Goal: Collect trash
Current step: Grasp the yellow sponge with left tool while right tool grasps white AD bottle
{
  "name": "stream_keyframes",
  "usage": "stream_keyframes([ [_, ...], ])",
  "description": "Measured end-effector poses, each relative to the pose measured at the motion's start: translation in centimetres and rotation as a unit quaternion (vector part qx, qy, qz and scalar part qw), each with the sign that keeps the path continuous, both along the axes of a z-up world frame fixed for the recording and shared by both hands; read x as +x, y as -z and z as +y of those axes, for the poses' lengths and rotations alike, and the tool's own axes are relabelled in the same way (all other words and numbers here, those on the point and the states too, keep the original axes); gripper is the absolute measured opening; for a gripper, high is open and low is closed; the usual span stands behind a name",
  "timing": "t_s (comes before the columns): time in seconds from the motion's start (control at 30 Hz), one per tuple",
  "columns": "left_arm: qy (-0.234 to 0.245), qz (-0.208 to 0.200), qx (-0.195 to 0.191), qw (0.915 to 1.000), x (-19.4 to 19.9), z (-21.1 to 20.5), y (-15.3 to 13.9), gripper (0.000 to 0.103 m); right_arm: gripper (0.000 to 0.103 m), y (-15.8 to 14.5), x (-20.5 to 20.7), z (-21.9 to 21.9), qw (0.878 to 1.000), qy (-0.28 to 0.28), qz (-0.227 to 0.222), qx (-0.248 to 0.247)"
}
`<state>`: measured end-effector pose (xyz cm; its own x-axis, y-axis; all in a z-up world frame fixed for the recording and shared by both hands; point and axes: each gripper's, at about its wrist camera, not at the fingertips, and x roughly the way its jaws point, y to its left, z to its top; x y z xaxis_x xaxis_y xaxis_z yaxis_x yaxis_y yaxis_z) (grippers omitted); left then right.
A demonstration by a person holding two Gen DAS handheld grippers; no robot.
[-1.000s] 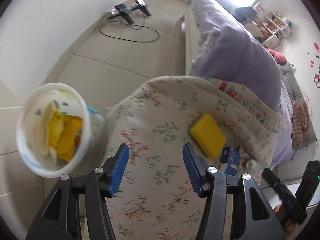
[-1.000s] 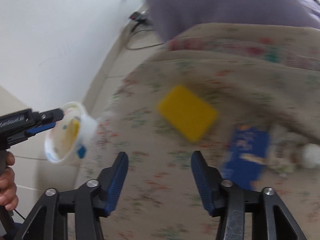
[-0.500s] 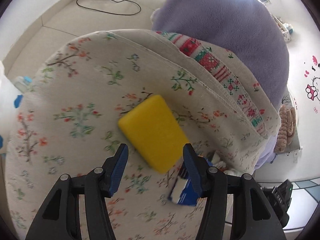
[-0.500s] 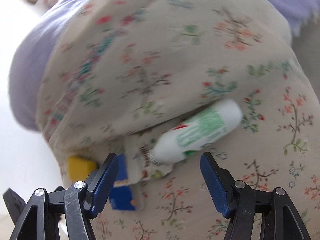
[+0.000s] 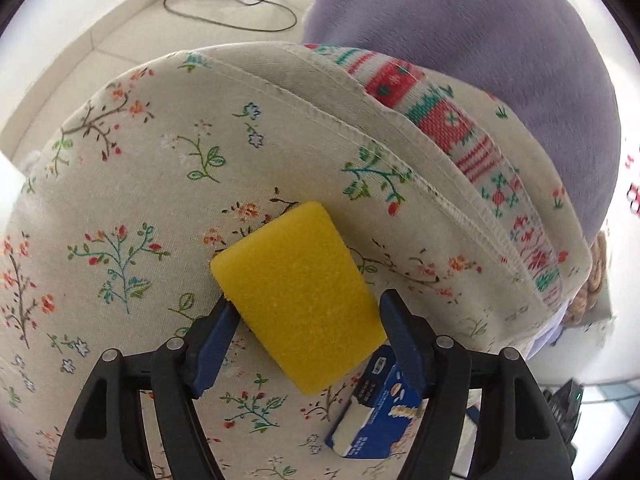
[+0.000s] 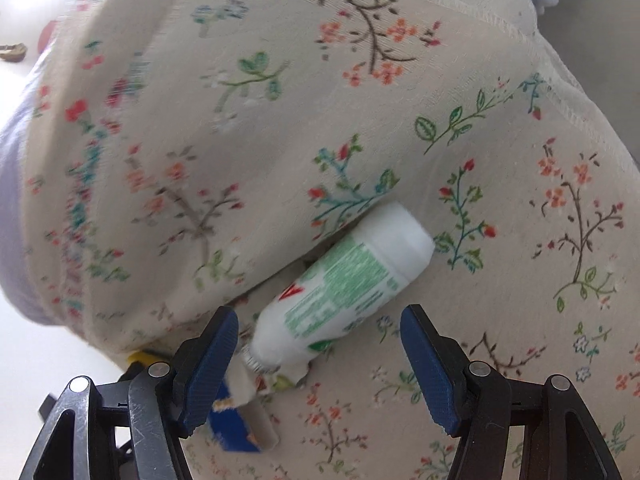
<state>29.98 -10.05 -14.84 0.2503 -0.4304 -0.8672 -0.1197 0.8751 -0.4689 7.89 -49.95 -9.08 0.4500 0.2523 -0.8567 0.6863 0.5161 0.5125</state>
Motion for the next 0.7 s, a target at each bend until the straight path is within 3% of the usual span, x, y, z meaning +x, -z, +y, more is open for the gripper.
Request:
stream_keyframes([
  [0.2,0.030,-0.027,0.054,0.9977,-0.3,-2.6,-1.3,0.056,0.072,1.9,1.6,-0.5,1.000,0.014,0.017,0.019],
  [0.47,0.034,-0.044,0.061,0.9966,-1.7,-3.7,-3.2,0.048,0.070,2.5,2.5,1.6,1.000,0.010,0.011,0.020],
  [0.63,0.041,-0.052,0.047,0.9967,-4.1,-2.4,-5.2,0.048,0.060,1.9,2.1,2.2,0.999,0.014,0.005,0.030],
  [0.7,0.041,-0.058,0.043,0.9965,-4.8,-2.3,-5.9,0.048,0.050,2.2,1.5,1.9,0.999,0.010,-0.004,0.039],
])
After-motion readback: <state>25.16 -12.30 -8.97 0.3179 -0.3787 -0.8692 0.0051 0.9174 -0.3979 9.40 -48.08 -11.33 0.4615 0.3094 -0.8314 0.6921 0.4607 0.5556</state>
